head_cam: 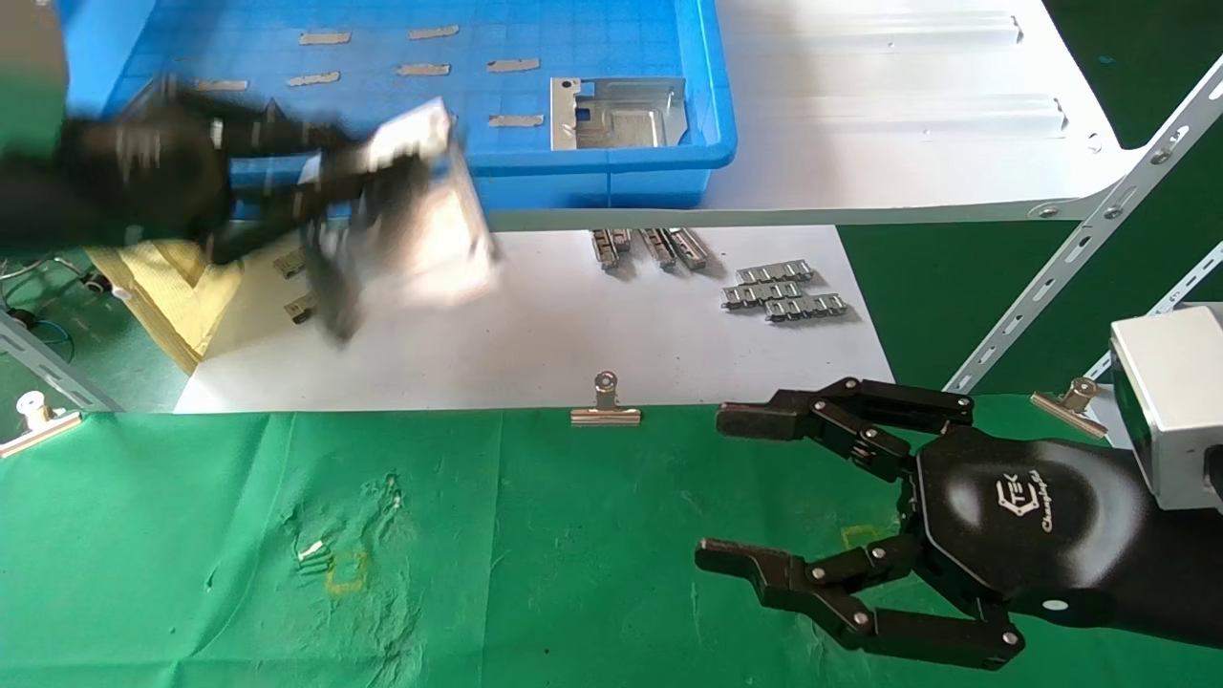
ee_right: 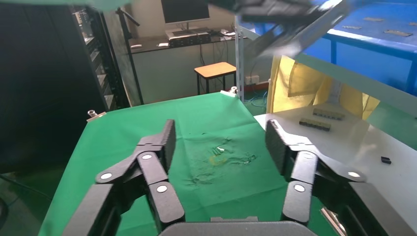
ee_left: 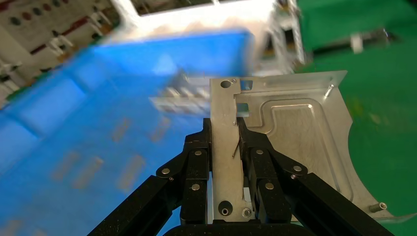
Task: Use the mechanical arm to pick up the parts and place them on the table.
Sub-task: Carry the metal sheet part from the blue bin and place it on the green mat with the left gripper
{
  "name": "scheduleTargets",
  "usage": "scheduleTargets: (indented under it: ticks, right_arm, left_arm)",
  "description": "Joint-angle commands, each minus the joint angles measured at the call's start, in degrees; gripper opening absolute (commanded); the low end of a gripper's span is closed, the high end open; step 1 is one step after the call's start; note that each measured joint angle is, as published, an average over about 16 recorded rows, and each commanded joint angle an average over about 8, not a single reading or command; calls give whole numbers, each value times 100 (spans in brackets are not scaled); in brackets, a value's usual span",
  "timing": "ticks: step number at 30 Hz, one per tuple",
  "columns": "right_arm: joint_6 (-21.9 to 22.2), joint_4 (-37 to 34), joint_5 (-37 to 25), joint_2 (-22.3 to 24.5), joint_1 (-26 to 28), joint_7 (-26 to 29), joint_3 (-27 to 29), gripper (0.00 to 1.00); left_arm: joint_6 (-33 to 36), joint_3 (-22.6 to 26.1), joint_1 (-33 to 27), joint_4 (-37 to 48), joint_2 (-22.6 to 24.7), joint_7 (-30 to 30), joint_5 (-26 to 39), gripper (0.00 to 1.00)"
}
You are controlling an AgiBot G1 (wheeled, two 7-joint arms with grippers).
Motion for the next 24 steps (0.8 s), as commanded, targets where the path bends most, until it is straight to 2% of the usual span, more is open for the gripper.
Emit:
scheduleTargets:
  ticks: [1,4,8,18,19,20,24]
  right_arm:
    - [0,0,0,0,0,0,0,100]
    - [0,0,0,0,0,0,0,100]
    - [0,0,0,0,0,0,0,100]
    - [0,0,0,0,0,0,0,100]
    - [0,0,0,0,0,0,0,100]
    - [0,0,0,0,0,0,0,100]
    - [0,0,0,0,0,0,0,100]
  left_arm:
    - [10,73,391,-481,-262,178,-288,0]
    - [-52,353,774,-811,-501,548,-305,0]
    - [-162,693,1043,-741,-589,1183,-21,0]
    - [-385,1166,1084,267,-205,2321,702,0]
    - [-418,1180,1073,368,-163,2398,728,3]
    - [-454,1190,1062,469,-120,2471,749,12]
    - [-594,1226,1013,824,28,2704,826,62]
